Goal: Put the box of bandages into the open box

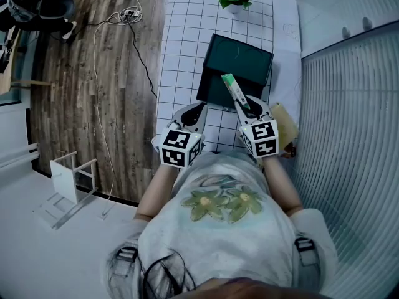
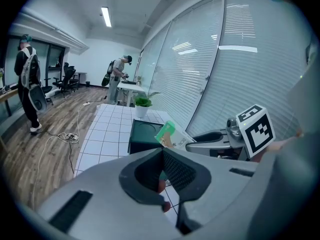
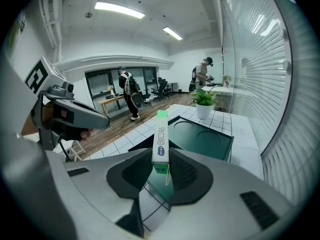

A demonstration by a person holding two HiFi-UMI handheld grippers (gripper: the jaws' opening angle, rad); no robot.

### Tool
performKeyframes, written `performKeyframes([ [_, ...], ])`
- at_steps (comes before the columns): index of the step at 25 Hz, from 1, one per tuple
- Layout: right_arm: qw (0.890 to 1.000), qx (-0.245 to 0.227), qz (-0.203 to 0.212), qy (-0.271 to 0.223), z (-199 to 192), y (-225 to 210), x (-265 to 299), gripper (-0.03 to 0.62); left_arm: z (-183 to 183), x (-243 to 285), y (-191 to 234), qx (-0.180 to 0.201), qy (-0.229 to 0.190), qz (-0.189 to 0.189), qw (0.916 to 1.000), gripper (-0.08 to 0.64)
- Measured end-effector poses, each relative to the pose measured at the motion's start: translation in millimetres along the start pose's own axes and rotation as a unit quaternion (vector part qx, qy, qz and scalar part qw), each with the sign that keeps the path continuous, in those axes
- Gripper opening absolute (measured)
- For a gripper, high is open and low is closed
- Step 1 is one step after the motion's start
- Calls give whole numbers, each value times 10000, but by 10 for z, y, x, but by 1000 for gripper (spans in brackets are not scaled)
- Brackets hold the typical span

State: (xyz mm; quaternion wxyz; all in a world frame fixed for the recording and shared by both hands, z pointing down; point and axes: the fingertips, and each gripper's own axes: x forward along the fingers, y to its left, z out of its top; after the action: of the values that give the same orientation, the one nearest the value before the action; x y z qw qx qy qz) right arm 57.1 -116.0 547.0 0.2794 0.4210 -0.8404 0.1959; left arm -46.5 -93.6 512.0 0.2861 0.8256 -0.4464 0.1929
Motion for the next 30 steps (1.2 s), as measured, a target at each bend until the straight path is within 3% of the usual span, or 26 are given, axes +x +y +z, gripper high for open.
performKeyframes([
  [30,9988,46,112,473,-381,-119,378,95,-141,43,8,-3,246,40,9997,8],
])
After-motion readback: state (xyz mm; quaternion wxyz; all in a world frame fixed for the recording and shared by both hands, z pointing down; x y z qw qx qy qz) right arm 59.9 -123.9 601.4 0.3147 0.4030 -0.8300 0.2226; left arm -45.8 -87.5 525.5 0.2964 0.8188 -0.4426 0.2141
